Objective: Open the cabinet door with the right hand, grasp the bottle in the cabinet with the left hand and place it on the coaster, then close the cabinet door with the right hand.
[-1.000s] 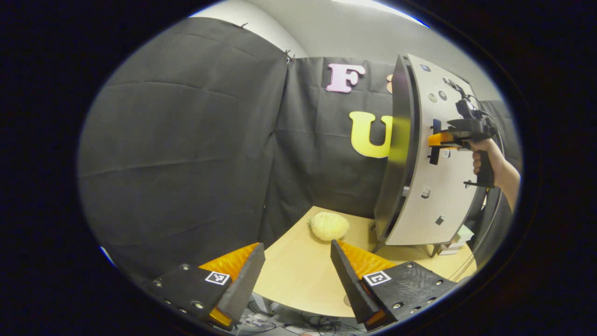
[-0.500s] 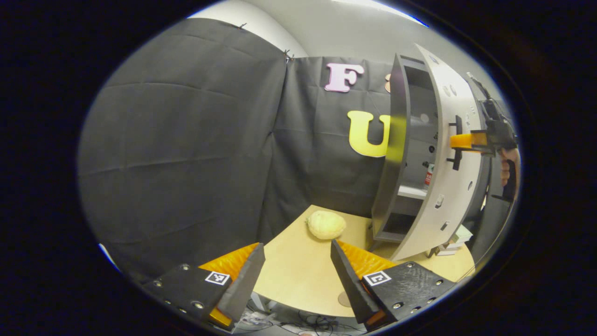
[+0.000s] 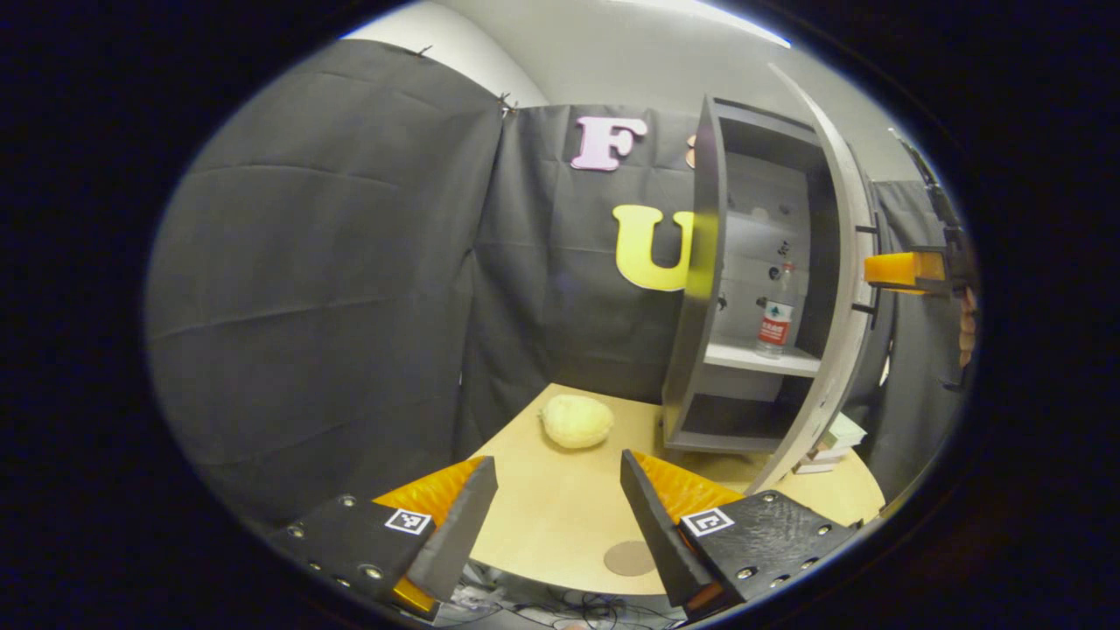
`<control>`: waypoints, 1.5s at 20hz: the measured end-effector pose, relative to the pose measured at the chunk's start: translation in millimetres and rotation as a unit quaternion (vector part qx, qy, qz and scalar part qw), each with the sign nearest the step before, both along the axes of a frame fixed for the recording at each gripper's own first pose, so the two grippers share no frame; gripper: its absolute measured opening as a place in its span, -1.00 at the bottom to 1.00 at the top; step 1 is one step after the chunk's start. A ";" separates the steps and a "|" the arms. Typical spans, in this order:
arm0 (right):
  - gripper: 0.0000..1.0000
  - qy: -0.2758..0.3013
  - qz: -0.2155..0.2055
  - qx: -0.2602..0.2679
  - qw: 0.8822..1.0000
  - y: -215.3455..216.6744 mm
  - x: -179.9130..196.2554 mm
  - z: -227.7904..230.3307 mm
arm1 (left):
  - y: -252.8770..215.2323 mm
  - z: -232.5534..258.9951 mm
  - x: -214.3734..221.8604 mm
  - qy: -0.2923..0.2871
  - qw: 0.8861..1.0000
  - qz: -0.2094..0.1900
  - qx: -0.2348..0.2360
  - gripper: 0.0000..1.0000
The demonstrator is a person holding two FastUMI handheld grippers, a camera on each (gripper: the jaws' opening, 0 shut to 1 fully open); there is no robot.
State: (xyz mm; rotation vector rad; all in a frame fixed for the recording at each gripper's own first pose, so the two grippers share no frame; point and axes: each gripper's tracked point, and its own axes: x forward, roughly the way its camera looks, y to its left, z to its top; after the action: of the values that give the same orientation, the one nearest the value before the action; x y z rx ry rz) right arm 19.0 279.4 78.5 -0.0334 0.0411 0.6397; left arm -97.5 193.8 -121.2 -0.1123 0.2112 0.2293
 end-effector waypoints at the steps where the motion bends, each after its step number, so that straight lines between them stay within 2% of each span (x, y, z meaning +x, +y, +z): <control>1: -0.81 -0.002 0.001 -0.002 1.000 -3.3 -2.1 -0.5 | -0.5 0.6 1.0 -0.003 1.000 -0.006 0.004 0.76; 4: -0.87 -0.012 0.008 -0.003 1.000 -18.3 -6.1 -1.2 | -4.4 0.6 0.1 -0.002 1.000 -0.008 0.001 0.70; 5: -0.81 -0.010 0.012 0.000 1.000 -23.5 -6.8 -2.2 | -7.7 0.9 0.6 -0.003 1.000 -0.008 -0.006 0.70; 8: -0.82 -0.002 0.016 0.008 1.000 -43.0 -8.2 -2.8 | -17.1 -0.3 -1.9 0.007 1.000 -0.007 -0.018 0.71; 12: -0.83 -0.007 0.003 0.000 1.000 -80.0 -21.3 -3.5 | -17.0 -0.6 1.4 0.014 1.000 -0.017 -0.017 0.72; 14: -0.96 -0.002 -0.010 0.011 1.000 -105.8 -19.6 -4.2 | -13.8 4.7 0.3 0.017 1.000 -0.020 -0.015 0.75; 15: -0.89 -0.005 -0.017 0.009 1.000 -122.3 -14.6 -4.1 | -15.4 3.5 0.7 0.015 1.000 -0.022 -0.012 0.76; 19: -0.89 -0.013 -0.041 0.018 0.999 -166.8 1.4 -5.4 | -15.8 2.2 1.3 0.019 0.999 -0.027 0.005 0.70; 20: -0.82 -0.015 -0.047 0.023 0.999 -175.9 4.1 -5.3 | -16.5 1.9 2.7 0.022 0.999 -0.030 0.007 0.70; 23: -0.98 -0.018 -0.065 0.034 0.997 -196.7 12.5 -6.2 | -19.6 2.2 3.2 0.025 0.999 -0.045 0.017 0.70; 26: -0.84 -0.011 -0.075 0.050 0.996 -204.1 12.7 -8.2 | -22.6 3.9 10.4 0.024 0.997 -0.071 0.029 0.70; 27: -0.84 -0.013 -0.076 0.052 0.996 -203.8 11.9 -7.1 | -25.3 5.4 12.9 0.021 0.996 -0.084 0.031 0.72; 28: -0.98 -0.018 -0.082 0.052 0.995 -204.0 11.6 -5.0 | -27.8 6.7 17.1 0.021 0.995 -0.096 0.031 0.72; 30: -0.98 -0.025 -0.098 0.045 0.994 -208.3 14.7 -5.3 | -34.5 8.3 17.8 0.017 0.992 -0.119 0.024 0.72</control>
State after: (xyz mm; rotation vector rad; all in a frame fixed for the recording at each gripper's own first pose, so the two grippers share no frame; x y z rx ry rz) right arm 33.8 71.1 73.2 0.0418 -0.0319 0.4434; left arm -79.7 159.3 -113.0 -0.0351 0.2508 -0.0023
